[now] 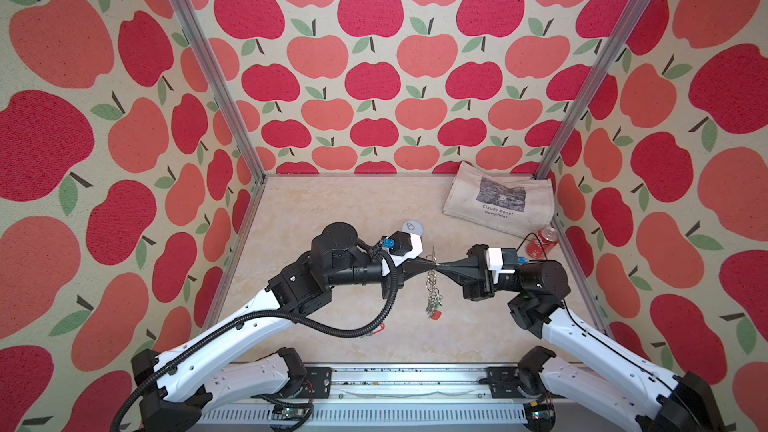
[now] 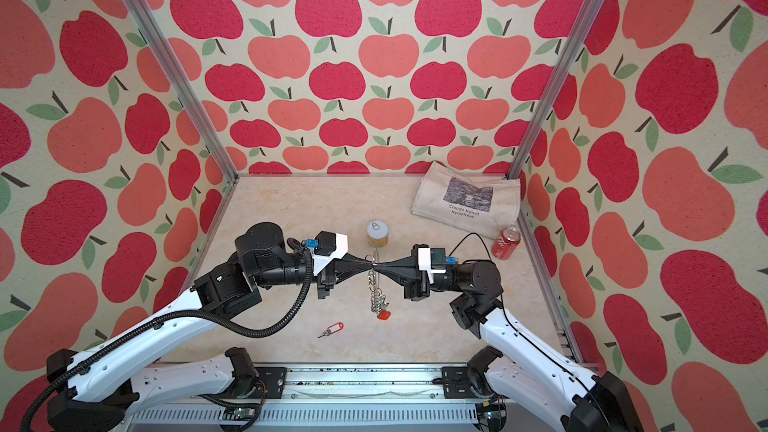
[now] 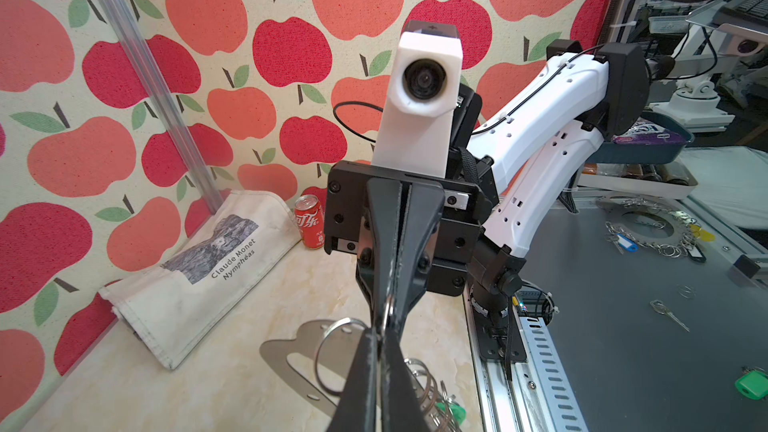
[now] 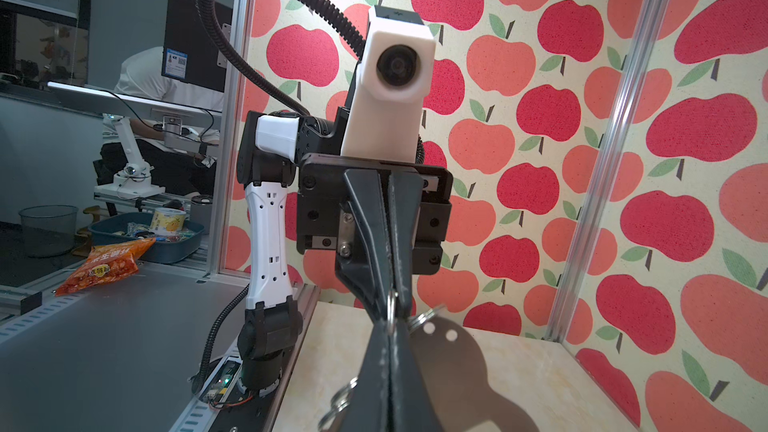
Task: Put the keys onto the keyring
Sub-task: 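Hold the split ring with both grippers above the table, then open the right gripper and draw it back while the left gripper holds the plate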
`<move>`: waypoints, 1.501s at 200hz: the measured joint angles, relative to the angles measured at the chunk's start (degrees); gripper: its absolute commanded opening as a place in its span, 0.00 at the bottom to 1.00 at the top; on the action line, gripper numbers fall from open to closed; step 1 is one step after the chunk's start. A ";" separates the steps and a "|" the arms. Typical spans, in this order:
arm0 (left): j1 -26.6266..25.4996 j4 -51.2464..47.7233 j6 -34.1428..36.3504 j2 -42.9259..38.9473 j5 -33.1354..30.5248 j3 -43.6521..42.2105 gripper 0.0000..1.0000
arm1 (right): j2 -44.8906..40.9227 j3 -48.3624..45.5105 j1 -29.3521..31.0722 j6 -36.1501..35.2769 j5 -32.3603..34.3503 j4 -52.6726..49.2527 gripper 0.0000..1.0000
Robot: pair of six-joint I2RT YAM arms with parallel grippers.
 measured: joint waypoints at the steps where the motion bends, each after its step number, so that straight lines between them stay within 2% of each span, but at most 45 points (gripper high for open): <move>1: 0.00 0.00 -0.02 0.00 -0.02 0.00 0.00 | -0.02 0.00 0.00 0.02 0.00 0.00 0.00; 57: -1.25 -2.82 2.89 -0.07 -2.25 1.16 0.00 | -1.64 0.17 0.44 -1.95 0.74 -4.57 0.00; 63: -1.53 -3.63 3.50 -0.02 -2.86 1.51 0.00 | -2.12 0.26 0.57 -2.56 0.96 -5.81 0.06; 73: -2.19 -5.31 4.85 0.15 -4.09 2.38 0.00 | -3.13 0.48 0.83 -3.67 1.62 -8.52 0.23; 77: -2.51 -6.10 5.62 0.24 -4.66 2.86 0.00 | -3.65 0.61 0.94 -4.11 2.08 -9.86 0.26; 118: -7.41 -14.58 13.81 2.49 -12.02 7.78 0.00 | -8.24 2.47 1.42 -9.97 5.14 -23.15 0.42; 175: -13.33 -23.47 25.24 5.46 -25.92 11.41 0.00 | -14.36 7.43 3.65 -20.59 9.05 -43.80 0.41; 223: -13.90 -25.75 30.03 6.16 -31.69 11.65 0.00 | -16.92 10.21 5.53 -28.02 13.18 -57.94 0.33; 256: -14.49 -26.03 31.54 6.14 -33.22 11.87 0.00 | -17.16 10.29 6.32 -30.29 15.69 -62.18 0.32; 300: -14.80 -26.05 31.89 6.10 -33.31 11.96 0.00 | -16.96 9.66 6.78 -31.12 18.05 -60.61 0.32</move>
